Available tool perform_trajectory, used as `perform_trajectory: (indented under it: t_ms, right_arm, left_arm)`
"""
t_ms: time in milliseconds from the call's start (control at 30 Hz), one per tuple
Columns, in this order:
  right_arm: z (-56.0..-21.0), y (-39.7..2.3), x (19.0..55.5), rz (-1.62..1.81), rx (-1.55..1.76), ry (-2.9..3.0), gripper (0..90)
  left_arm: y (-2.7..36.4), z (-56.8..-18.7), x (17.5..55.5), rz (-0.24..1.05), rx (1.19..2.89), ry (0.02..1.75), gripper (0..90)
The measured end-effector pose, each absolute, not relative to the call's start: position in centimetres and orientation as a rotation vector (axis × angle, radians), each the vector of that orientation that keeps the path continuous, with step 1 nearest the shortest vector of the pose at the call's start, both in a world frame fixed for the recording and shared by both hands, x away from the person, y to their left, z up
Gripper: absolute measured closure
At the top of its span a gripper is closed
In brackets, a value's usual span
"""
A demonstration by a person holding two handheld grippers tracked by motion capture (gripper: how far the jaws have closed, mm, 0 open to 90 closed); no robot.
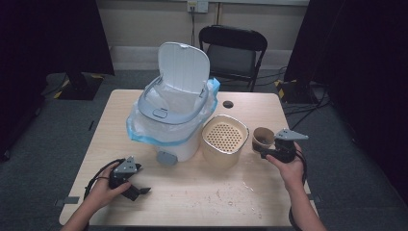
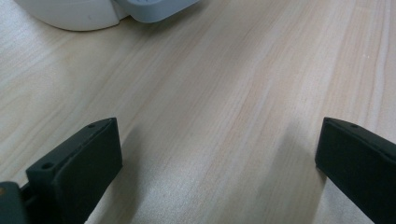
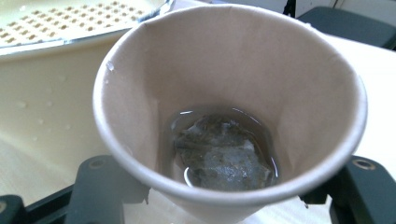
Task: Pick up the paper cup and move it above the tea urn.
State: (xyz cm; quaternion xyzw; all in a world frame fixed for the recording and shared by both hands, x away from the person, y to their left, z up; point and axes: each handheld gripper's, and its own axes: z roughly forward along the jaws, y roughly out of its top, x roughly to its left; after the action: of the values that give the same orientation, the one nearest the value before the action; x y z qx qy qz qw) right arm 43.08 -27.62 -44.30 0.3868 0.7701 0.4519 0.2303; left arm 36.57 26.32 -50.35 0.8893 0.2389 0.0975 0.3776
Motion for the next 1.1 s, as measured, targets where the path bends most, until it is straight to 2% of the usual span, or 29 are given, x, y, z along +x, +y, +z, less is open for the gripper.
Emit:
perform_trajectory:
  t_ms: [1100]
  right_arm:
    - [-41.4,-27.4,48.4,1.184,0.885,2.126,36.5]
  left_arm:
    - [26.3,-50.4,36.6,0.25,2.273,0.61,0.0]
